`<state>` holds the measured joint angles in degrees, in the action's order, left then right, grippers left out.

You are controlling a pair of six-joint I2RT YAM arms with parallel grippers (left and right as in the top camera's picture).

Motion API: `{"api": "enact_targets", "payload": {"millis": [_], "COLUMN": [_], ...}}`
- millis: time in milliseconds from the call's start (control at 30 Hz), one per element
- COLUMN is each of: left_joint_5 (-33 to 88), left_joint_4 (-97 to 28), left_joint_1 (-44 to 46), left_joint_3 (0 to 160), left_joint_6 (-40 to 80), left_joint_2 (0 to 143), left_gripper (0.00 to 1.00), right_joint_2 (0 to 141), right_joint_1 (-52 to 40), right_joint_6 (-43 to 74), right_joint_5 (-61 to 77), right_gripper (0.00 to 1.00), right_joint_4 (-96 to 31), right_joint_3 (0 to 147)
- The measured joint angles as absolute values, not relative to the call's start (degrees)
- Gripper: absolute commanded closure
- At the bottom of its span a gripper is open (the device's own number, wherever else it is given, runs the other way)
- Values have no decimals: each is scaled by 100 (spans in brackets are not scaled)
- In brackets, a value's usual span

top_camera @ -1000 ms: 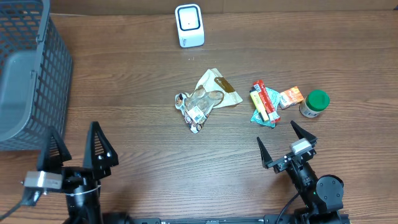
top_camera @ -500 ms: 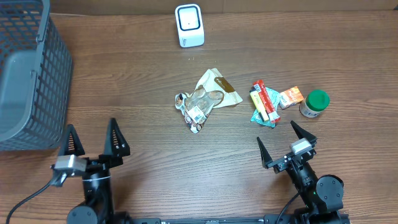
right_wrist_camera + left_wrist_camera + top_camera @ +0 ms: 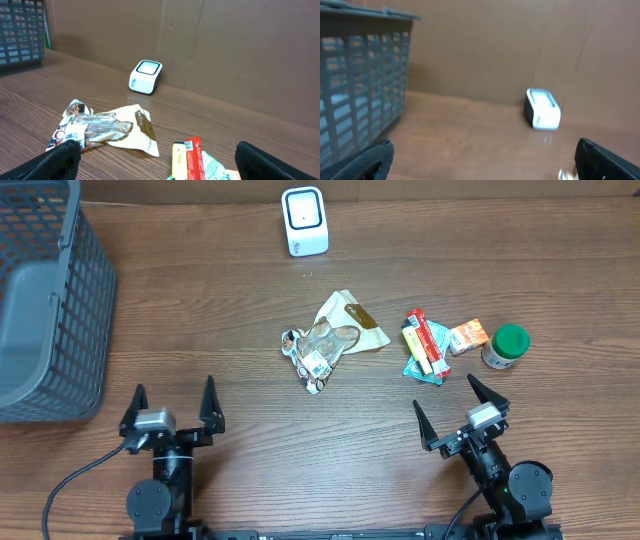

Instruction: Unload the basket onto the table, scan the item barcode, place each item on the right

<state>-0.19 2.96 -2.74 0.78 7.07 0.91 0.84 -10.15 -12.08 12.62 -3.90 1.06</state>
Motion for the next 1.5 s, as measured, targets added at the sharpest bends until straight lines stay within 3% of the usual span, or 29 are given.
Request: {"api": "enact_targets", "payload": {"millis": [233, 1500], "left_joint_5": [113, 117], "left_joint_4": [-438, -436], "left_joint_1": [-274, -274], "left_joint_3": [56, 54], "left_joint_6": [165, -1], "left_joint_2": [91, 89], "left_gripper": [0, 0], "right_joint_2": [84, 84], "right_joint_1": [-1015, -1015], "right_joint_6": [-1208, -1205], "right_joint_5": [1260, 1260], "right_gripper": [0, 0], "right_joint_4": [-388, -388], "right_joint_3": [106, 106]}}
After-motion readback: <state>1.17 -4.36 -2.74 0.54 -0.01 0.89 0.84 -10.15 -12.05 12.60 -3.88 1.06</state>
